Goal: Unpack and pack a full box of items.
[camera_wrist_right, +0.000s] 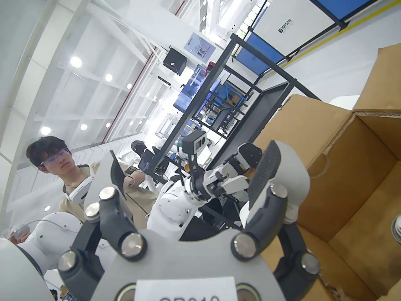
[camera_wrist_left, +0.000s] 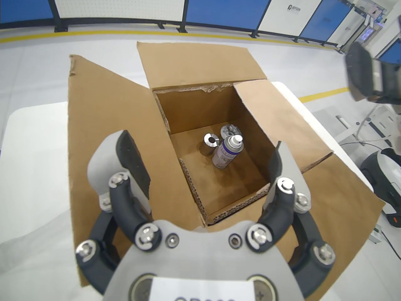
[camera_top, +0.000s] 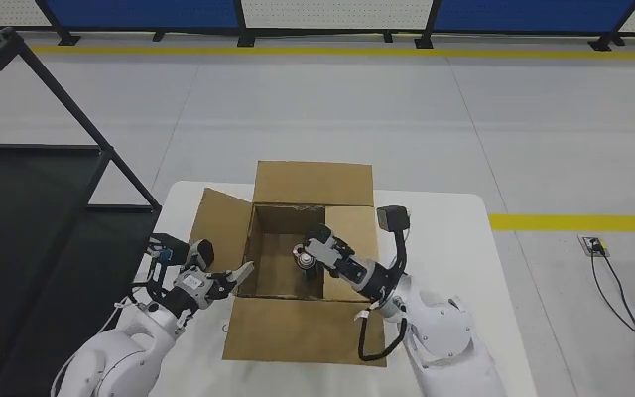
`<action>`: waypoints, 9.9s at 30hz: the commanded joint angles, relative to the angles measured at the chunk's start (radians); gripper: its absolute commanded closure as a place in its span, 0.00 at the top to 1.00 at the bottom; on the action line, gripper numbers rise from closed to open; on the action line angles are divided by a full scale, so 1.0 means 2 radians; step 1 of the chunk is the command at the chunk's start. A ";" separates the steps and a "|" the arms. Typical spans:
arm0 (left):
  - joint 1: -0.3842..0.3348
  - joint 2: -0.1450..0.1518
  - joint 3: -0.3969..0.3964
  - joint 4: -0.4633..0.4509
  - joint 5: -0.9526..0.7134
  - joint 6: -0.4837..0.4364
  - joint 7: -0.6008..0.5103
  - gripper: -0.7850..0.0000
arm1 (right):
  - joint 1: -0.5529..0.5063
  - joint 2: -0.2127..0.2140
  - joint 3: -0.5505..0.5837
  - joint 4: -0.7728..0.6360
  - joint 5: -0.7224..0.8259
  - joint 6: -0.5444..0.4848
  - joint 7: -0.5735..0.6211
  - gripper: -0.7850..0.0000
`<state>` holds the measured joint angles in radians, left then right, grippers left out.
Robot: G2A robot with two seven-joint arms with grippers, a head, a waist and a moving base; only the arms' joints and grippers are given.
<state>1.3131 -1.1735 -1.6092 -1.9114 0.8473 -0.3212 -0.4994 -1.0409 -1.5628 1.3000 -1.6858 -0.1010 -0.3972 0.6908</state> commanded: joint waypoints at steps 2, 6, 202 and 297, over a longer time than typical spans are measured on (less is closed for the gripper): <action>-0.012 0.001 0.001 0.025 -0.008 0.002 -0.008 1.00 | -0.008 0.003 0.003 -0.010 0.005 -0.005 0.003 1.00; -0.021 0.002 0.002 0.043 -0.012 0.002 -0.009 1.00 | -0.009 0.007 0.003 -0.014 0.008 -0.010 0.006 1.00; -0.451 -0.075 0.410 0.321 -0.452 -0.003 -0.196 1.00 | -0.199 0.147 0.037 -0.150 -0.066 -0.129 -0.045 1.00; -0.055 0.006 0.001 0.032 -0.389 -0.057 -0.009 1.00 | -0.122 0.154 0.021 -0.057 -0.234 0.187 -0.097 1.00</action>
<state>1.2008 -1.1620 -1.6063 -1.8461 0.0741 -0.4330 -0.5171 -1.2855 -1.2551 1.3418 -1.8005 -0.5710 -0.0216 0.4970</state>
